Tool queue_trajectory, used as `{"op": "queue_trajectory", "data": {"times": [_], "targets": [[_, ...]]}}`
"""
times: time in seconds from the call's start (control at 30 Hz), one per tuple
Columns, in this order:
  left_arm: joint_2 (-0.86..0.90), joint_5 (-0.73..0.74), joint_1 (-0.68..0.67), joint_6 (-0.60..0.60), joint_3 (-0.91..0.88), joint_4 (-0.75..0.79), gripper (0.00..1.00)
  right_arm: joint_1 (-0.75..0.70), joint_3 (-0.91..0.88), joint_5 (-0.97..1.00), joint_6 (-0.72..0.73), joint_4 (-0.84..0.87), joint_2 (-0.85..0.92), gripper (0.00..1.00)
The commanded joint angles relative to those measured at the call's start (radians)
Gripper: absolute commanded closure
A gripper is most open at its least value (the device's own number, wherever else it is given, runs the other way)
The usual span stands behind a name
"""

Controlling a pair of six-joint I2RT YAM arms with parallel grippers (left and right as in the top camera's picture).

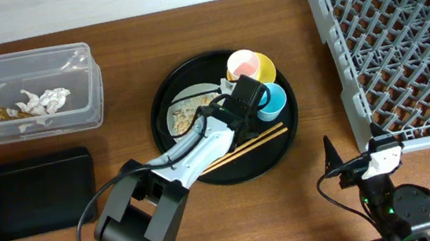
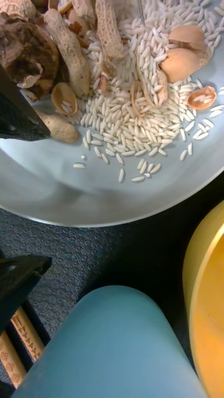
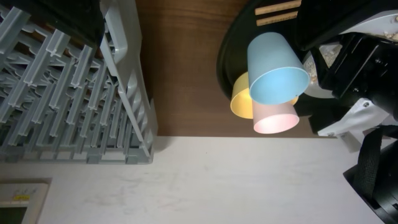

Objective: Sort waste into correct bins and load items into the dishwasher rack
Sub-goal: 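Reach the left gripper to the rim of the grey plate, then grasp the grey plate rim and lift it off the tray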

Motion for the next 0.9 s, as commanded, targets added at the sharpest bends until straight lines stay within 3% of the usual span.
{"op": "queue_trajectory", "data": {"times": [0.0,0.43,0.87], "targets": [[0.016,-0.036,-0.011,-0.005,-0.004,0.004,0.47,0.005,-0.005,0.006,0.007,-0.005,-0.004,0.02],[0.074,-0.132,-0.047,0.017,-0.004,0.004,0.48,0.005,-0.005,0.006,0.007,-0.005,-0.004,0.02],[0.081,-0.146,-0.048,0.017,0.012,0.018,0.63,0.005,-0.005,0.006,0.007,-0.005,-0.004,0.02]]}}
